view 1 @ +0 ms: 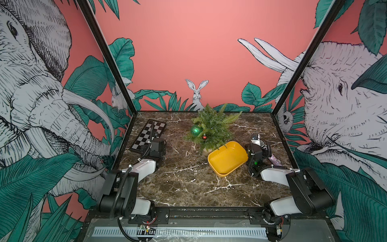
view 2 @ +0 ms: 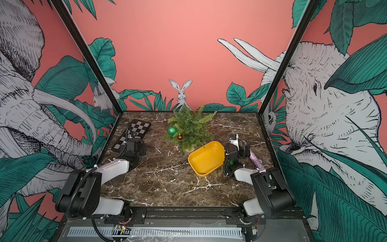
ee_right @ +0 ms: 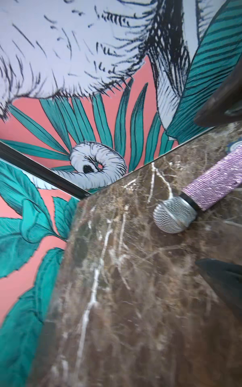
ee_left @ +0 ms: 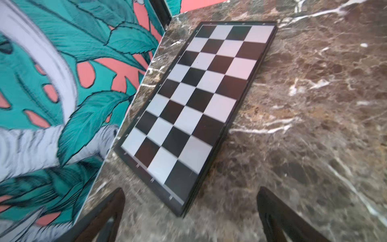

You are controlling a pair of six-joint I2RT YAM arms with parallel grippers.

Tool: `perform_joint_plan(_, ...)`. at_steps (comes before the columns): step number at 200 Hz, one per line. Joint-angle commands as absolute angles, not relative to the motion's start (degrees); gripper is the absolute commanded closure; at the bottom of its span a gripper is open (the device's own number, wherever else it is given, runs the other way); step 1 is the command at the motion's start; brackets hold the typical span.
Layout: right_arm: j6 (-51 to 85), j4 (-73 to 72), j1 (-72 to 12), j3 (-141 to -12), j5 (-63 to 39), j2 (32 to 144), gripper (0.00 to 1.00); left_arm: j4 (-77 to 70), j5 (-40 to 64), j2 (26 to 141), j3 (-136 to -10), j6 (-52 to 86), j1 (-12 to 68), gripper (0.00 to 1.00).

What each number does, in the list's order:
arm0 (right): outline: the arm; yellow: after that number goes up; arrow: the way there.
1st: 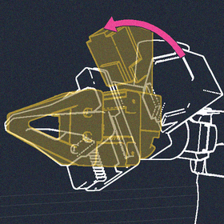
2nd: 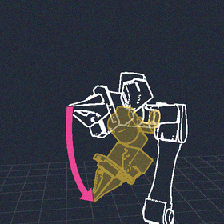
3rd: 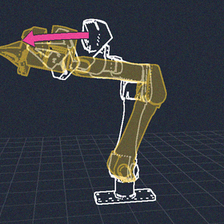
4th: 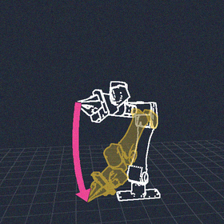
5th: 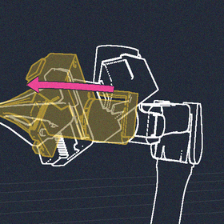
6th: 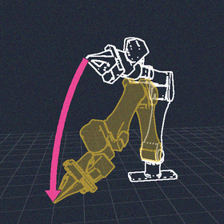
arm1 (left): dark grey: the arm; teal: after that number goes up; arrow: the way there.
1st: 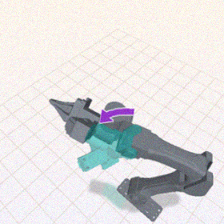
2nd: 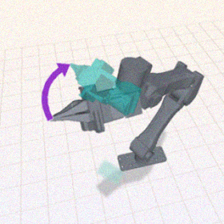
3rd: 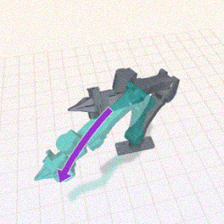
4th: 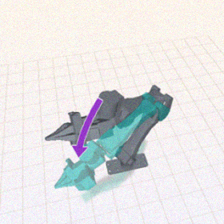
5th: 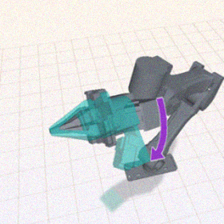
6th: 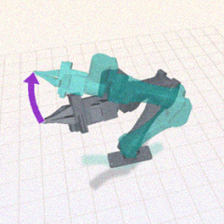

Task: Decorate the small christmas tree with ornaments
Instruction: Reset both arms

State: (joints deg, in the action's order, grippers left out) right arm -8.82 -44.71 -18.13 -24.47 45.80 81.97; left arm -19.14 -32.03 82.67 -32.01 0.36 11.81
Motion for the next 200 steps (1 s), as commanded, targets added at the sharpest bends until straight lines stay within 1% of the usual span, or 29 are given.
perform_joint_plan(1, -7.62, -46.91, -16.00, -24.02, 40.06, 78.73, 0.01, -27.74, -27.55, 82.98, -31.25, -3.27, 11.47, 0.03)
perform_joint_plan(8, -6.12, -45.13, -14.93, -23.73, 37.59, 78.15, 0.01, -30.90, -26.79, 83.40, -30.45, -4.29, 11.35, 0.04)
perform_joint_plan(22, -4.80, -47.55, -12.09, -22.09, 31.28, 79.09, 0.01, -31.91, -27.22, 82.89, -29.71, -5.34, 11.27, 0.03)
perform_joint_plan(30, -3.78, -49.09, -10.66, -20.70, 27.23, 80.00, 0.01, -35.74, -26.49, 82.83, -28.23, -6.58, 11.17, 0.03)
perform_joint_plan(42, -3.40, -58.62, -8.75, -17.11, 21.80, 83.92, 0.01, -39.22, -24.19, 82.95, -26.73, -8.54, 11.10, 0.01)
perform_joint_plan(48, -2.89, -64.63, -8.19, -15.26, 21.11, 87.03, 0.01, -44.77, -22.29, 84.05, -24.66, -9.63, 10.91, 0.01)
perform_joint_plan(57, -3.12, -76.70, -7.27, -12.83, 19.52, 92.64, 0.01, -54.79, -22.32, 86.54, -21.35, -10.10, 10.69, 0.00)
perform_joint_plan(62, -3.26, -79.16, -7.12, -11.99, 19.23, 93.97, 0.01, -57.86, -22.24, 87.24, -20.19, -9.97, 10.24, 0.01)
perform_joint_plan(67, -2.90, -77.05, -7.05, -11.94, 18.88, 93.10, 0.01, -56.78, -22.17, 86.60, -19.88, -8.91, 9.80, 0.00)
perform_joint_plan(78, -1.87, -67.61, -6.33, -14.00, 17.25, 89.27, 0.01, -53.03, -19.60, 85.41, -20.29, -6.97, 8.24, 0.00)
perform_joint_plan(85, -1.55, -62.89, -5.36, -16.18, 14.82, 88.61, 0.01, -54.74, -18.18, 87.45, -20.18, -6.37, 7.45, 0.00)
perform_joint_plan(94, -1.20, -59.60, -3.78, -18.87, 10.26, 89.27, 0.01, -62.77, -18.15, 91.92, -20.05, -7.98, 7.21, 0.00)
perform_joint_plan(98, -1.01, -58.05, -3.04, -19.65, 8.27, 89.30, 0.01, -60.19, -18.36, 91.44, -20.68, -7.85, 7.21, 0.00)
perform_joint_plan(104, -0.55, -55.84, -2.22, -20.02, 7.08, 88.56, 0.01, -52.20, -18.27, 88.79, -21.94, -6.04, 7.02, 0.00)
perform_joint_plan(108, -0.18, -55.61, -1.97, -19.99, 7.23, 88.20, 0.01, -50.42, -17.48, 87.92, -22.33, -5.38, 6.71, 0.00)
perform_joint_plan(120, 2.17, -59.42, -1.85, -18.92, 12.96, 88.99, 0.01, -58.85, -17.54, 91.17, -21.24, -6.97, 6.50, 0.00)
perform_joint_plan(127, 3.59, -58.71, -1.93, -18.89, 17.63, 88.85, 0.01, -54.79, -17.87, 89.74, -21.66, -6.04, 6.49, 0.00)
perform_joint_plan(133, 3.76, -56.97, -2.00, -18.98, 17.50, 88.09, 0.01, -51.42, -17.54, 88.49, -22.23, -5.34, 6.50, 0.00)
perform_joint_plan(147, 2.52, -57.34, -2.87, -19.76, 18.00, 88.94, 0.01, -57.00, -17.79, 90.56, -21.48, -6.46, 6.51, 0.00)
perform_joint_plan(162, 0.57, -55.52, -4.57, -20.54, 18.57, 88.71, 0.01, -52.27, -17.70, 88.74, -22.03, -5.47, 6.50, 0.00)
perform_joint_plan(180, 0.18, -56.28, -4.92, -20.59, 19.07, 89.09, 0.01, -55.79, -17.94, 90.12, -21.62, -6.15, 6.50, 0.00)
perform_joint_plan(194, 0.20, -56.64, -4.88, -20.64, 19.19, 89.37, 0.01, -53.12, -17.83, 89.01, -22.03, -5.66, 6.49, 0.00)
perform_joint_plan(200, 0.79, -54.59, -4.65, -21.34, 18.92, 89.15, 0.01, -52.92, -17.68, 89.00, -21.98, -5.62, 6.50, 0.00)
